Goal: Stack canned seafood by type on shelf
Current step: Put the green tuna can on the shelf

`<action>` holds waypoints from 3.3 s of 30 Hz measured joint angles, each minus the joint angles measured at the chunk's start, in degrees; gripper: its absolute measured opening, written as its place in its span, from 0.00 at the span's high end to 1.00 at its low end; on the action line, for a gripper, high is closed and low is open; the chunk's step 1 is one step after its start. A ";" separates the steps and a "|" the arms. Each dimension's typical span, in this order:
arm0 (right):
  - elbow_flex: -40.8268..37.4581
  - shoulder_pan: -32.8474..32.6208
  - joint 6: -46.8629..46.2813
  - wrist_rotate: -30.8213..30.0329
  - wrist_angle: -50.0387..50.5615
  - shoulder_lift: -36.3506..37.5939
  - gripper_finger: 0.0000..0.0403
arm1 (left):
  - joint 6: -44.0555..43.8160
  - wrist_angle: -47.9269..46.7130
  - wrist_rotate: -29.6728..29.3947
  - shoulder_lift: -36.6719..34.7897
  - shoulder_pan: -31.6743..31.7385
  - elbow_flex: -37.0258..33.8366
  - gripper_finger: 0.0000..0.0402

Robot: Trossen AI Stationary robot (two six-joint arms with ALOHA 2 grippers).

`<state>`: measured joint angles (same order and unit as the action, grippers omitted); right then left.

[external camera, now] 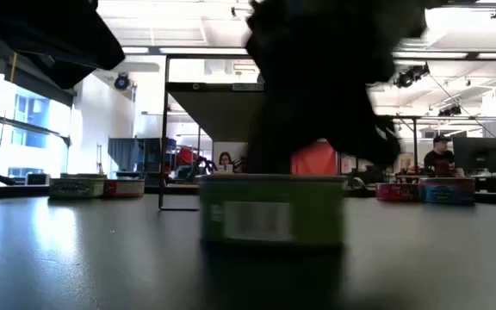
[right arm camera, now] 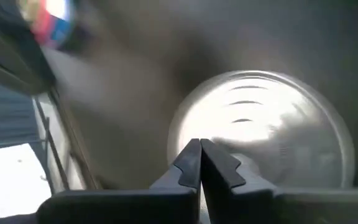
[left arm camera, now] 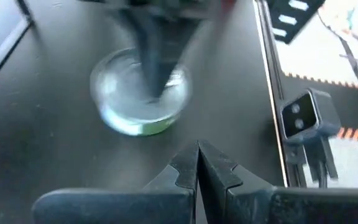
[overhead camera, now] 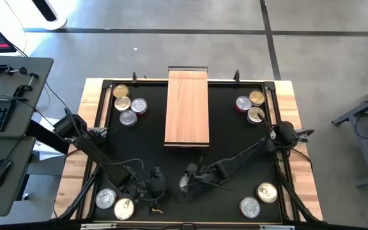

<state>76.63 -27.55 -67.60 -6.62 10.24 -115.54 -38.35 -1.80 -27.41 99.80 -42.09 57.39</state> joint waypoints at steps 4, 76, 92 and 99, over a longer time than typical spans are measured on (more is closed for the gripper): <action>8.39 -1.65 0.95 0.60 11.93 1.44 1.00 | 5.29 -0.16 -0.21 -0.76 -0.50 0.01 1.00; 1.58 -0.87 7.49 -8.70 1.74 3.29 1.00 | 23.48 5.94 -4.20 10.04 7.28 0.20 1.00; 2.58 1.07 15.66 -8.33 6.84 8.61 1.00 | 21.74 -12.35 -3.47 2.68 7.35 0.15 1.00; 3.76 2.37 36.54 9.92 3.67 12.67 0.98 | 3.11 -20.99 -4.29 -5.36 4.17 -0.55 1.00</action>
<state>80.39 -25.18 -31.06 3.30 13.91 -102.87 -35.23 -22.79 -31.70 94.44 -37.92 56.84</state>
